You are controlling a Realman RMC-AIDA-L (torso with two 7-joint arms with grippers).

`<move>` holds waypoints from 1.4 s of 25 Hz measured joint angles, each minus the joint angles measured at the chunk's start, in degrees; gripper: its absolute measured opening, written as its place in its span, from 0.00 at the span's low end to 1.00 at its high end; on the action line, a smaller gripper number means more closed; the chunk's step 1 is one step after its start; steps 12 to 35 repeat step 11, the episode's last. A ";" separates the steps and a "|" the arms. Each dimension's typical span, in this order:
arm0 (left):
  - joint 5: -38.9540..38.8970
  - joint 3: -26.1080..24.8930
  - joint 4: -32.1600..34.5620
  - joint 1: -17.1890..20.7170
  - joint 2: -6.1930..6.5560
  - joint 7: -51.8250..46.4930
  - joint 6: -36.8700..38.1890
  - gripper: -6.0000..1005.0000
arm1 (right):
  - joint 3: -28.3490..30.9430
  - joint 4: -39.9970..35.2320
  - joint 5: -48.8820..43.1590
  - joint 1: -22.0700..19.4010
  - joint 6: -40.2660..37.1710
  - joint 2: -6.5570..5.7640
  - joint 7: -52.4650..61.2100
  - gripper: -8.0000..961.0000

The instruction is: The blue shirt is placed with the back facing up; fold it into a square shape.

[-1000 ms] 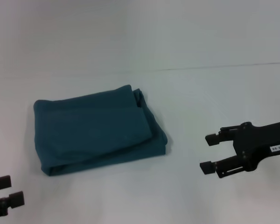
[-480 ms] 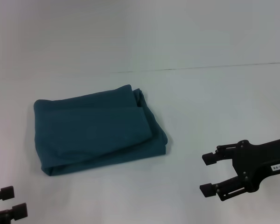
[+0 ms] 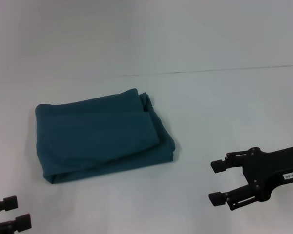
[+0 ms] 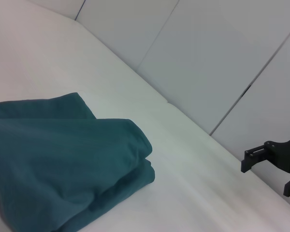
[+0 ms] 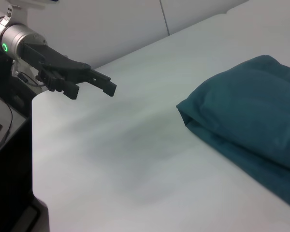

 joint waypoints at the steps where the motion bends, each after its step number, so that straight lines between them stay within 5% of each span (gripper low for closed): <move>1: 0.01 0.00 -0.04 0.01 -0.01 0.04 -0.01 0.95 | 0.00 0.00 0.02 0.00 0.03 0.00 -0.09 0.97; 35: 0.01 0.00 -0.05 0.04 -0.02 0.40 -0.08 0.95 | 0.00 0.07 0.14 -0.06 0.16 0.00 -0.24 0.97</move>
